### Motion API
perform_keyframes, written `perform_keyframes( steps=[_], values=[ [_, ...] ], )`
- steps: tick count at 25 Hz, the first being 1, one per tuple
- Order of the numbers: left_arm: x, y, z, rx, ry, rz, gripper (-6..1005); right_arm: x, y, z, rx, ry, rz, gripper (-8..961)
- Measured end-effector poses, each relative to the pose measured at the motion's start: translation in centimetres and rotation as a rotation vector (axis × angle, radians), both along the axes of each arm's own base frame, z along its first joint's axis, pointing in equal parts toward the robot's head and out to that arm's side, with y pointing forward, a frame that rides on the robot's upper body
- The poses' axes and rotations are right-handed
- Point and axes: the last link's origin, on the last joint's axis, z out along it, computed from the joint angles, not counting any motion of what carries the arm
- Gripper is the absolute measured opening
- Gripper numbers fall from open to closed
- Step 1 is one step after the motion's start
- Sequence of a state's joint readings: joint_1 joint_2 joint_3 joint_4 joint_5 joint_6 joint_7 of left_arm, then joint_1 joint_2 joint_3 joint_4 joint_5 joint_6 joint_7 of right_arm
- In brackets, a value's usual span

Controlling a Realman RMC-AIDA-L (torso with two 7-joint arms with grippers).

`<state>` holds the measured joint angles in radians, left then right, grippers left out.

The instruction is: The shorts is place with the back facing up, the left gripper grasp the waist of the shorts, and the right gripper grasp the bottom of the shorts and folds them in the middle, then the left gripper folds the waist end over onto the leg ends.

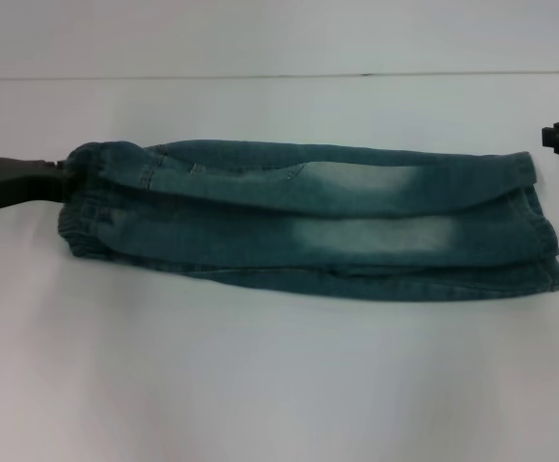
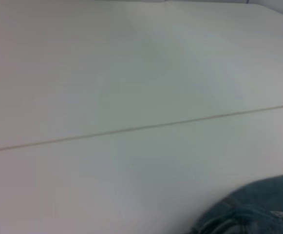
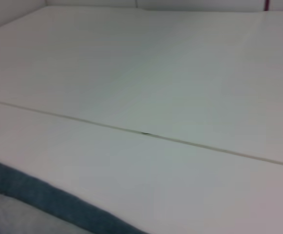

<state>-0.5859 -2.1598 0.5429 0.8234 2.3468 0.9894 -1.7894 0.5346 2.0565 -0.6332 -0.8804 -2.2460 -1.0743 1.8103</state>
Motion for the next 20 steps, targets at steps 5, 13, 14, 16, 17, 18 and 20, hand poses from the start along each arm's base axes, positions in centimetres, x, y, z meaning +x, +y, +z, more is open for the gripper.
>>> perform_keyframes(
  steps=[5,13,14,16,17,18,20],
  values=[
    [-0.5,0.2,0.5,0.059,0.015,0.001,176,0.8,-0.2,0.6,0.041,0.013,-0.035,50],
    [-0.9,-0.6,2.5,0.12,-0.017,-0.033,331,0.8,-0.7,1.3,0.058,0.023,-0.025,508],
    [-0.9,-0.9,2.8,0.119,-0.028,-0.047,372,0.6,-0.9,1.3,0.053,0.029,-0.009,543],
    [-1.1,-2.2,3.4,0.105,-0.06,-0.088,453,0.0,-1.6,1.5,0.046,0.049,0.034,614],
    [-1.5,-3.4,4.0,0.096,-0.077,-0.115,492,-0.3,-2.0,1.7,0.042,0.062,0.06,649],
    [-1.9,-4.4,4.3,0.093,-0.085,-0.128,531,-0.6,-2.4,1.7,0.037,0.075,0.085,684],
    [-2.6,-6.1,4.7,0.094,-0.088,-0.153,610,-1.0,-3.1,1.9,0.028,0.102,0.132,761]
  ],
)
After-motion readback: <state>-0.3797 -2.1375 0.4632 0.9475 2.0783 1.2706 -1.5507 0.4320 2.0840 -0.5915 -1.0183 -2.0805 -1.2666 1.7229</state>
